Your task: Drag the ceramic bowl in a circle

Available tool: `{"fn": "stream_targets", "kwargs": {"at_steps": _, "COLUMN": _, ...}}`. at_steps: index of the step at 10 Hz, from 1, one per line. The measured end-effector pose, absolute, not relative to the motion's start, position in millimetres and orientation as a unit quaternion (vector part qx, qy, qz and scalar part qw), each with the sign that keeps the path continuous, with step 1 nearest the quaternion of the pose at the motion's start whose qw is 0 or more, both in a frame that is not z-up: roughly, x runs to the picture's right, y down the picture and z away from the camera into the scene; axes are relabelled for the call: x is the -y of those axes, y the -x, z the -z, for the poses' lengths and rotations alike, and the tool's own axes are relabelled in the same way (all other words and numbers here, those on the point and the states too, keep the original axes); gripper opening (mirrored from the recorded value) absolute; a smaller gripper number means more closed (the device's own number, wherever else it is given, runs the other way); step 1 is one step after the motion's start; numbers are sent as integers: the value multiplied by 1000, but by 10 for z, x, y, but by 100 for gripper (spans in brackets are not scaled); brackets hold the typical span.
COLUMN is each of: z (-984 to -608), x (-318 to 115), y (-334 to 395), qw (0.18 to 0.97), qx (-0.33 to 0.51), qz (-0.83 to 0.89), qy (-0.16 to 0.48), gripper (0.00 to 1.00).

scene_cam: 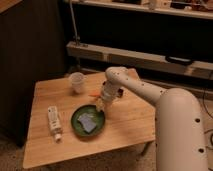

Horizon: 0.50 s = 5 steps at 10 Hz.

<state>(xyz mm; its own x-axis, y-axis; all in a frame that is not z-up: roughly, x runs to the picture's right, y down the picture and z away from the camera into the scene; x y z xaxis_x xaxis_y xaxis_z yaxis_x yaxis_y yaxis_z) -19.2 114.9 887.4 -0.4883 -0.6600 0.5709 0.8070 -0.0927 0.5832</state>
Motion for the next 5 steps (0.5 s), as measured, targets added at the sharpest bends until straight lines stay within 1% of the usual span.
{"fn": "stream_targets", "kwargs": {"at_steps": 1, "z": -8862, "x": -1136, "y": 200, "qw": 496, "qx": 451, "qz": 737, "qy": 82, "gripper": 11}}
{"fn": "stream_targets", "kwargs": {"at_steps": 3, "z": -8852, "x": -1080, "y": 230, "qw": 490, "qx": 445, "qz": 745, "qy": 85, "gripper": 10}}
{"fn": "stream_targets", "kwargs": {"at_steps": 5, "z": -8885, "x": -855, "y": 256, "qw": 492, "qx": 430, "qz": 752, "qy": 89, "gripper": 10}}
